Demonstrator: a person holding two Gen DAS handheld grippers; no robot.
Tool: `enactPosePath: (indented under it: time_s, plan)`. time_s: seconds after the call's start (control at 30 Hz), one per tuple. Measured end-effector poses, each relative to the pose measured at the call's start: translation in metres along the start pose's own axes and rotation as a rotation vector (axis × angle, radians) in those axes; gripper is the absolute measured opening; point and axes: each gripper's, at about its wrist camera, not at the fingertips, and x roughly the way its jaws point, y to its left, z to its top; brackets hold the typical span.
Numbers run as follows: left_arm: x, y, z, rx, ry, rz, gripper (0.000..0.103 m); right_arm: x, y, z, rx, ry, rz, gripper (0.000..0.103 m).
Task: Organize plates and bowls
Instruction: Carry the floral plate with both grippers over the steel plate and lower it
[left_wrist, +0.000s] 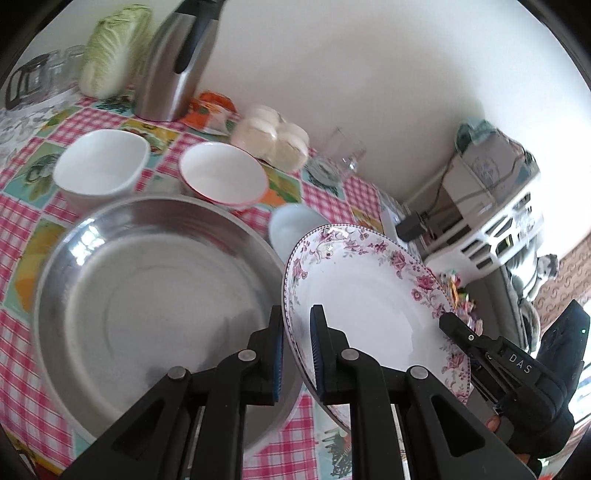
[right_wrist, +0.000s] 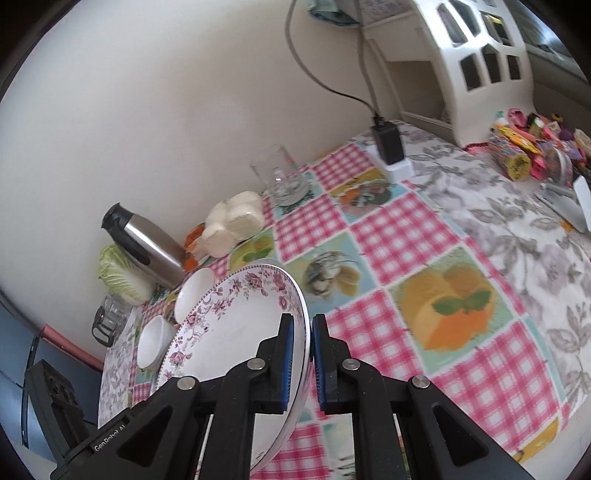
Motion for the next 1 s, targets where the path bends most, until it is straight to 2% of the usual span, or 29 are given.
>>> enactPosePath:
  time_s: [0.6,0.83,1.0]
  plan:
    - [-0.042,0.084,0.035,-0.107,-0.064,0.050,0.014,0.041,0.092,-0.024,-0.084,0.052,0.111,0.011]
    - [-0.052,0.110,0.038,-0.136,-0.074,0.077,0.014,0.059,0.113,-0.041,-0.099,0.105,0.131,0.011]
    - [-0.049,0.118,0.037,-0.138,-0.049,0.102,0.014,0.066,0.120,-0.048,-0.109,0.131,0.124,0.011]
